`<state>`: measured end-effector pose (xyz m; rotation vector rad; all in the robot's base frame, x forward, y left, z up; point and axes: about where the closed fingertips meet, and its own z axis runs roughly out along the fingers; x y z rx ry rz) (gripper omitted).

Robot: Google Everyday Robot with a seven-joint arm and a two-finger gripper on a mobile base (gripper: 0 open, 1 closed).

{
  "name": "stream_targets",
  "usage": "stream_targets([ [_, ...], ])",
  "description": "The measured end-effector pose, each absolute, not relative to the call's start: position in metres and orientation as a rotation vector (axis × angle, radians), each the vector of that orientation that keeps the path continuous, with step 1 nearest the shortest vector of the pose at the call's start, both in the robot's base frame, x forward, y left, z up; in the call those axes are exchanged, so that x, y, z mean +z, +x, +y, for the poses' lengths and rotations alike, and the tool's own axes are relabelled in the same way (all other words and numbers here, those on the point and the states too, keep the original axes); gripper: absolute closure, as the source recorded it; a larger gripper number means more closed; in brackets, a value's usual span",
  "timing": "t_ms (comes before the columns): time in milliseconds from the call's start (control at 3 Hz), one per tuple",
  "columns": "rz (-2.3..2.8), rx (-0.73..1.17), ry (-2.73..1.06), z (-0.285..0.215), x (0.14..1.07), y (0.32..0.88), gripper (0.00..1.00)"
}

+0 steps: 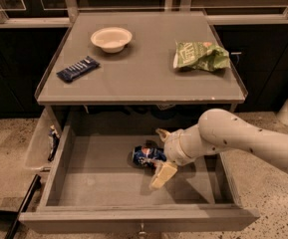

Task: Pick pepsi can from top drawer and place on counter

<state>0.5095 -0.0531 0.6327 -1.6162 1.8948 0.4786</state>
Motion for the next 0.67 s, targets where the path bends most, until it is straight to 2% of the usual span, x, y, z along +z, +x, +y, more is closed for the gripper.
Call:
stream_targets([
  [333,1.904,0.483,-1.614,-0.0455,0.6187,0.5122,0.0],
  [667,1.904,0.483,-1.614,-0.0453,0.6187,0.5123,0.19],
])
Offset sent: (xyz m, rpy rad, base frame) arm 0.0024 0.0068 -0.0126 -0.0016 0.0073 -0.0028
